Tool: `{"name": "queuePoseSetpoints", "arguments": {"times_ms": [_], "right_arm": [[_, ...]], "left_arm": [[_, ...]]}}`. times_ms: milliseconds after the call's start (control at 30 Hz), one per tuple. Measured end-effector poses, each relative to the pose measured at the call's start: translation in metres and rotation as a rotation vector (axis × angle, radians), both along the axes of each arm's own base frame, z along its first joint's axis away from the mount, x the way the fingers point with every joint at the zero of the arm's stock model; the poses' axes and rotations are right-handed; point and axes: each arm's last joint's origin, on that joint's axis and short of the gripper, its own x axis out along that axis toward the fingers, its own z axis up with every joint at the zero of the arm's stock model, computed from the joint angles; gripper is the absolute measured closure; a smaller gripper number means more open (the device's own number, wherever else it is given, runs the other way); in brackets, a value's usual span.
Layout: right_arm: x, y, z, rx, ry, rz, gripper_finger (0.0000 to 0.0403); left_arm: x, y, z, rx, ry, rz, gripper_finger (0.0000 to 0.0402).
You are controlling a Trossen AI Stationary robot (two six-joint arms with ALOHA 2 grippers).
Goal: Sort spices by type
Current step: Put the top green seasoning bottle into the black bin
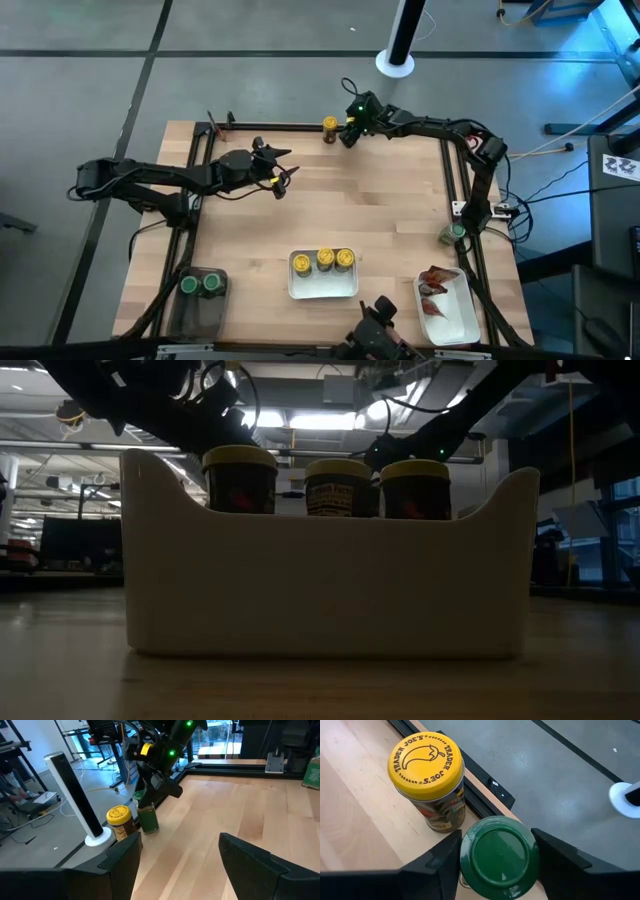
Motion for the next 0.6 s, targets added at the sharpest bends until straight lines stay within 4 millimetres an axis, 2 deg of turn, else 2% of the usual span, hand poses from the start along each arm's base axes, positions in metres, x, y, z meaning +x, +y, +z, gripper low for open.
{"name": "queuePoseSetpoints", "arguments": {"times_ms": [267, 600], "right_arm": [[0.0, 0.01, 0.008, -0.004, 0.022, 0.029, 0.0193], [0.006, 0.059, 0.056, -0.076, -0.011, 0.16, 0.0193]], "left_arm": [[0.0, 0.0, 0.0, 0.0, 0.0, 0.0, 0.015], [0.0, 0.0, 0.0, 0.001, 0.0, 0.0, 0.015]]}}
